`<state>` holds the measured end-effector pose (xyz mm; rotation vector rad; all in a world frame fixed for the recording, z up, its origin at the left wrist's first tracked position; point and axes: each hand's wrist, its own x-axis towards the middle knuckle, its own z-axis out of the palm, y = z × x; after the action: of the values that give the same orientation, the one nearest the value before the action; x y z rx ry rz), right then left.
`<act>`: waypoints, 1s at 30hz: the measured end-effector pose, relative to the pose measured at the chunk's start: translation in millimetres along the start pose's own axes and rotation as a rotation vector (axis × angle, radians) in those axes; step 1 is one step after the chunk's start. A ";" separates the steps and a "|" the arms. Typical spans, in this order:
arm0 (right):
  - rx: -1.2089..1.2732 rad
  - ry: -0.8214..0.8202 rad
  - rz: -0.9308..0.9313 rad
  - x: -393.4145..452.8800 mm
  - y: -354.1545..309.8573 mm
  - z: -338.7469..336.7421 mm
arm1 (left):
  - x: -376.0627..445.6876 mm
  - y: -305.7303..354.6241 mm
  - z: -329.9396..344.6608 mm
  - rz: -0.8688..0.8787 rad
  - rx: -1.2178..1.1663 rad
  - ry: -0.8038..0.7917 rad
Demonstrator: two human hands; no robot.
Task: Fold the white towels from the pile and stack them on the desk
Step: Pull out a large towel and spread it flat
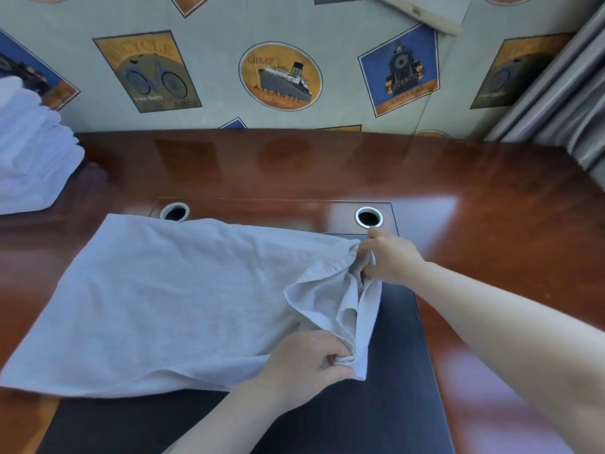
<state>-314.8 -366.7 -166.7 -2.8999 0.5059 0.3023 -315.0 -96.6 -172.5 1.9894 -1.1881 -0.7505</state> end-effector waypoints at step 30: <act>0.212 0.081 0.095 33.8 6.2 12.2 | -3.5 -15.2 -17.0 -0.182 -0.165 0.153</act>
<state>-287.9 -380.4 -187.1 -2.6959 0.6481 0.1353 -296.0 -83.8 -174.1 1.9950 -0.8377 -0.7464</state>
